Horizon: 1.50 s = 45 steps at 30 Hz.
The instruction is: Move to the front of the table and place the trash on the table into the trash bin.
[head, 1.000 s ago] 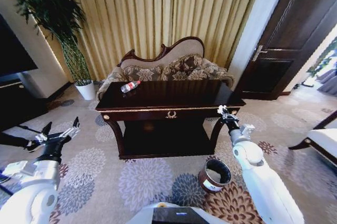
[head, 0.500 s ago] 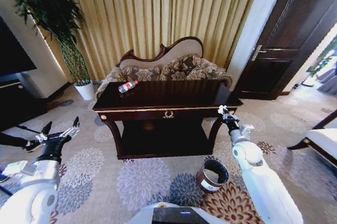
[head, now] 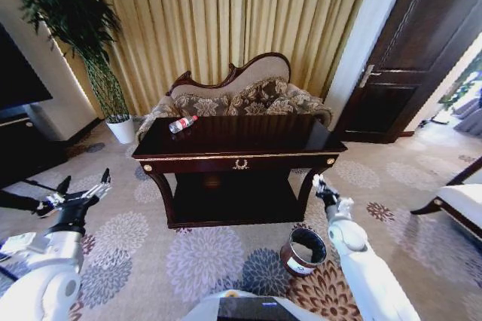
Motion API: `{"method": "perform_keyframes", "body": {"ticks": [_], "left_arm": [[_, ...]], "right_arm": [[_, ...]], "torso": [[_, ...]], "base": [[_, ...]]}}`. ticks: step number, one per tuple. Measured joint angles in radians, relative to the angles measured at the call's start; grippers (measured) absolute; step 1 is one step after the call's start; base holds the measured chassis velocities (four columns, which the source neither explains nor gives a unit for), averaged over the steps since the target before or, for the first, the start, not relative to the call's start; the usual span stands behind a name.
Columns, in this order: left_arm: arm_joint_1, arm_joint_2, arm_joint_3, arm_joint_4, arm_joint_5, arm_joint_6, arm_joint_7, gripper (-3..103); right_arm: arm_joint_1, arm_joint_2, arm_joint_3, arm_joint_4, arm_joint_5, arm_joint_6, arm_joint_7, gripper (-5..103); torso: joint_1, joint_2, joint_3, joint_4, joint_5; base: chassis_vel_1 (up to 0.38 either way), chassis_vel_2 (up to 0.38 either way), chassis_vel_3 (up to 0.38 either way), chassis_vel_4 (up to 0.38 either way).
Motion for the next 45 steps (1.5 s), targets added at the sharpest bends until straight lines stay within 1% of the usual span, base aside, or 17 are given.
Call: {"method": "perform_keyframes", "body": {"ticks": [10, 15, 23, 26, 27, 29, 30, 32, 33, 35, 36, 38, 39, 40, 43, 44, 45], "left_arm": [[0.008, -0.002, 0.001, 0.025, 0.001, -0.020, 0.012, 100], [0.011, -0.002, 0.001, 0.021, 0.001, -0.023, 0.014, 100], [0.018, 0.000, -0.003, 0.015, -0.002, -0.028, 0.014, 100], [0.024, -0.001, -0.005, 0.016, -0.002, -0.036, 0.015, 100], [0.024, -0.001, -0.005, 0.016, -0.002, -0.036, 0.015, 100], [0.031, -0.002, -0.010, 0.012, -0.002, -0.040, 0.016, 100], [0.031, -0.002, -0.010, 0.012, -0.002, -0.040, 0.016, 100], [0.036, -0.003, -0.015, 0.003, -0.002, -0.042, 0.016, 100], [0.036, -0.003, -0.015, 0.003, -0.002, -0.042, 0.016, 100], [0.039, -0.003, -0.018, -0.005, -0.002, -0.042, 0.016, 100], [0.039, -0.003, -0.018, -0.005, -0.002, -0.042, 0.016, 100], [0.039, -0.003, -0.018, -0.008, -0.002, -0.042, 0.016, 100], [0.039, -0.003, -0.018, -0.008, -0.002, -0.042, 0.016, 100], [0.038, -0.003, -0.018, -0.008, -0.002, -0.042, 0.016, 100], [0.036, -0.005, -0.015, -0.008, -0.002, -0.042, 0.015, 100], [0.034, -0.005, -0.012, -0.008, -0.001, -0.042, 0.015, 100], [0.032, -0.005, -0.009, -0.009, 0.000, -0.041, 0.014, 100]], "right_arm": [[0.022, 0.026, -0.025, -0.371, -0.116, 0.093, 0.000, 0], [0.036, 0.035, -0.048, -0.430, -0.131, 0.101, 0.000, 0], [0.025, 0.051, -0.050, -0.395, -0.159, 0.094, 0.000, 1], [0.018, 0.064, -0.045, -0.379, -0.176, 0.093, 0.000, 17], [0.018, 0.064, -0.045, -0.379, -0.176, 0.093, 0.000, 17], [0.017, 0.067, -0.045, -0.377, -0.178, 0.096, 0.000, 28], [0.017, 0.067, -0.045, -0.377, -0.178, 0.096, 0.000, 28], [0.019, 0.069, -0.045, -0.379, -0.179, 0.099, 0.000, 38], [0.019, 0.069, -0.045, -0.379, -0.179, 0.099, 0.000, 38], [0.023, 0.069, -0.046, -0.379, -0.180, 0.102, 0.000, 50], [0.023, 0.069, -0.046, -0.379, -0.180, 0.102, 0.000, 50], [0.023, 0.069, -0.045, -0.359, -0.175, 0.105, 0.000, 61], [0.023, 0.069, -0.045, -0.359, -0.175, 0.105, 0.000, 61], [0.023, 0.069, -0.043, -0.347, -0.168, 0.105, 0.000, 66], [0.012, 0.068, -0.020, -0.264, -0.116, 0.107, 0.000, 71], [0.006, 0.068, 0.002, -0.197, -0.086, 0.111, 0.000, 82], [0.003, 0.068, 0.020, -0.137, -0.067, 0.118, 0.000, 88]], "torso": [[0.000, 0.000, 0.000, -0.0001, 0.0002], [0.000, 0.000, 0.000, 0.0000, 0.0000], [0.000, 0.000, 0.000, 0.0000, -0.0001], [0.000, 0.000, 0.000, 0.0000, -0.0003], [0.000, 0.000, 0.000, 0.0000, -0.0003], [0.000, 0.000, 0.000, 0.0000, -0.0002], [0.000, 0.000, 0.000, 0.0000, -0.0002], [0.000, 0.000, 0.000, 0.0000, -0.0001], [0.000, 0.000, 0.000, 0.0000, -0.0001], [0.000, 0.000, 0.000, 0.0000, -0.0001], [0.000, 0.000, 0.000, 0.0000, -0.0001], [0.000, 0.000, 0.000, -0.0001, 0.0001], [0.000, 0.000, 0.000, -0.0001, 0.0001], [0.000, 0.000, 0.000, -0.0001, 0.0002], [0.000, 0.000, 0.000, 0.0000, 0.0001], [0.000, 0.000, 0.000, -0.0001, -0.0001], [0.000, 0.000, 0.000, -0.0003, 0.0000]], "base": [[0.000, 0.000, 0.000, 0.000], [0.000, 0.000, 0.000, 0.000], [0.000, 0.000, 0.000, 0.000], [0.000, 0.000, 0.000, 0.000], [0.000, 0.000, 0.000, 0.000], [0.000, 0.000, 0.000, 0.000], [0.000, 0.000, 0.000, 0.000], [0.000, 0.000, 0.000, 0.000], [0.000, 0.000, 0.000, 0.000], [0.000, 0.000, 0.000, 0.000], [0.000, 0.000, 0.000, 0.000], [0.000, 0.000, 0.000, 0.000], [0.000, 0.000, 0.000, 0.000], [0.000, 0.000, 0.000, 0.000], [0.000, 0.000, 0.000, 0.000], [0.000, 0.000, 0.000, 0.000], [0.000, 0.000, 0.000, 0.000]]}}
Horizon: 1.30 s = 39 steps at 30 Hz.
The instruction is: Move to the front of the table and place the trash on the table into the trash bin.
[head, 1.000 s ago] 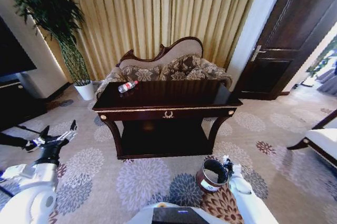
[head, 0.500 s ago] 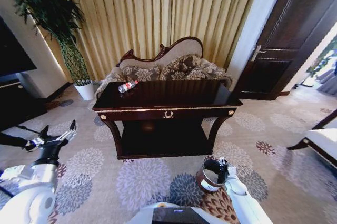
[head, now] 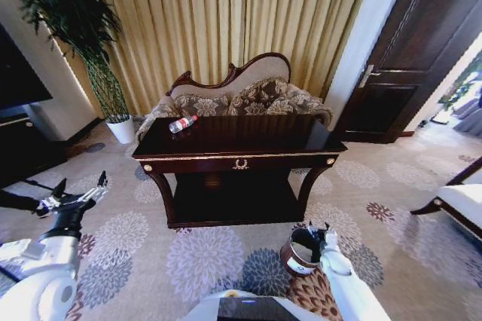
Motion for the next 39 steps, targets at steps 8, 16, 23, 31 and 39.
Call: {"method": "perform_keyframes", "body": {"ticks": [8, 16, 23, 31, 39], "left_arm": [[-0.012, 0.000, 0.013, -0.013, 0.003, 0.009, -0.010, 100], [-0.010, -0.004, 0.006, -0.016, 0.003, 0.010, -0.011, 100], [-0.004, -0.005, -0.010, -0.010, -0.010, 0.007, -0.010, 100], [-0.090, 0.091, -0.032, -0.046, -0.124, 0.183, -0.095, 100], [-0.111, 0.140, -0.038, -0.046, -0.160, 0.253, -0.147, 100]], "right_arm": [[-0.075, -0.041, 0.084, 0.514, 0.236, -0.113, 0.000, 100], [-0.084, -0.053, 0.058, 0.880, 0.273, -0.205, 0.000, 100], [-0.061, -0.066, 0.022, 0.937, 0.267, -0.229, 0.000, 100], [-0.032, -0.122, 0.021, 0.848, 0.274, -0.240, 0.000, 100], [0.006, -0.161, 0.025, 0.807, 0.320, -0.257, 0.000, 100]], "torso": [[0.000, 0.000, 0.000, 0.0002, 0.0002], [0.000, 0.000, 0.000, 0.0002, -0.0003], [0.000, 0.000, 0.000, 0.0004, -0.0001], [0.000, 0.000, 0.000, -0.0001, 0.0001], [0.000, 0.000, 0.000, 0.0003, -0.0001]], "base": [[0.000, 0.000, 0.000, 0.000], [0.000, 0.000, 0.000, 0.000], [0.000, 0.000, 0.000, 0.000], [0.000, 0.000, 0.000, 0.000], [0.000, 0.000, 0.000, 0.000]]}}
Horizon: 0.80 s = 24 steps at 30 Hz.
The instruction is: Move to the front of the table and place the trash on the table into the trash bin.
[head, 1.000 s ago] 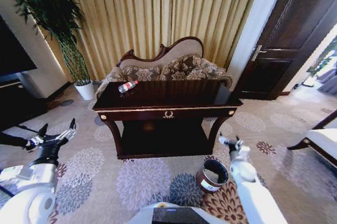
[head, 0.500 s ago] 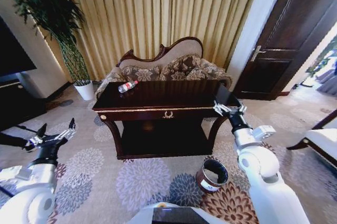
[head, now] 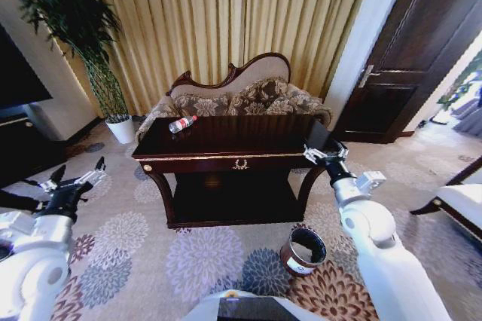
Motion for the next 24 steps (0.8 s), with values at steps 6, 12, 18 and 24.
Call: {"method": "perform_keyframes", "body": {"ticks": [6, 12, 18, 24], "left_arm": [[0.014, -0.001, -0.005, -0.010, 0.003, 0.002, 0.000, 100], [0.016, 0.001, -0.006, -0.017, 0.007, 0.002, 0.000, 100], [0.022, -0.010, -0.003, -0.019, 0.013, -0.004, 0.002, 100], [0.025, -0.015, -0.002, -0.020, 0.017, -0.017, 0.006, 100]], "right_arm": [[0.000, 0.000, 0.005, -0.004, 0.026, 0.001, 0.000, 100], [-0.002, 0.005, 0.002, -0.004, 0.021, 0.003, 0.000, 100], [-0.012, 0.005, 0.004, -0.002, -0.005, 0.008, 0.000, 100], [-0.022, 0.008, 0.001, 0.006, -0.021, 0.014, 0.000, 100]], "torso": [[0.000, 0.000, 0.000, 0.0002, -0.0001], [0.000, 0.000, 0.000, 0.0000, 0.0001], [0.000, 0.000, 0.000, 0.0002, 0.0001], [0.000, 0.000, 0.000, 0.0001, -0.0003]], "base": [[-0.035, 0.021, 0.025, -0.026], [-0.132, 0.115, 0.131, -0.103], [-0.227, 0.219, 0.247, -0.233], [-0.278, 0.279, 0.287, -0.276]]}}
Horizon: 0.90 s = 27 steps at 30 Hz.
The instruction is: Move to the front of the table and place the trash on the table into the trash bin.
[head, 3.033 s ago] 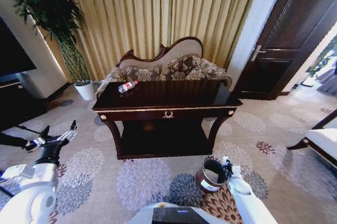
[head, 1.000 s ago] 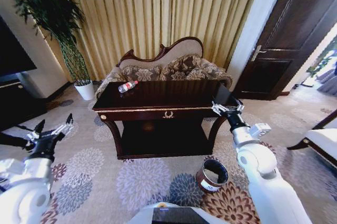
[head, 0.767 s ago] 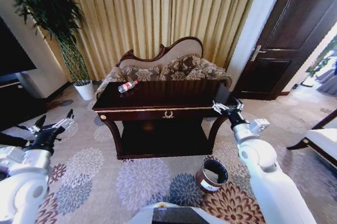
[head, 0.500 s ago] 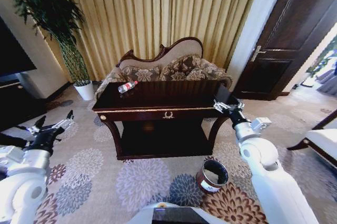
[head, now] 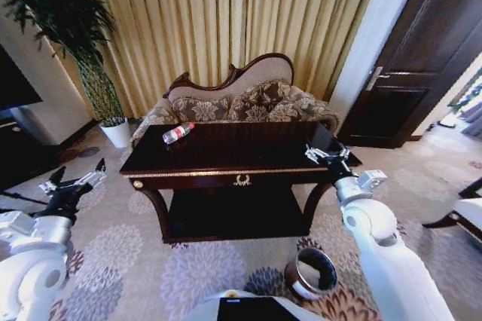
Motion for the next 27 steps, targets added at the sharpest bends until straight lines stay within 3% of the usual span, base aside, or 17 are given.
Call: {"method": "perform_keyframes", "body": {"ticks": [8, 27], "left_arm": [[0.007, -0.015, 0.009, -0.001, 0.008, -0.019, 0.009, 100], [0.018, -0.018, 0.005, -0.002, 0.008, -0.031, 0.017, 100]], "right_arm": [[0.000, 0.010, -0.015, 0.008, -0.021, -0.004, 0.000, 100], [-0.019, 0.033, -0.021, 0.030, -0.047, 0.020, 0.000, 100]], "torso": [[0.001, 0.000, 0.000, 0.0000, 0.0001], [0.000, 0.000, 0.000, 0.0001, 0.0001]], "base": [[-0.190, 0.204, 0.198, -0.178], [0.002, -0.002, -0.003, 0.002]]}}
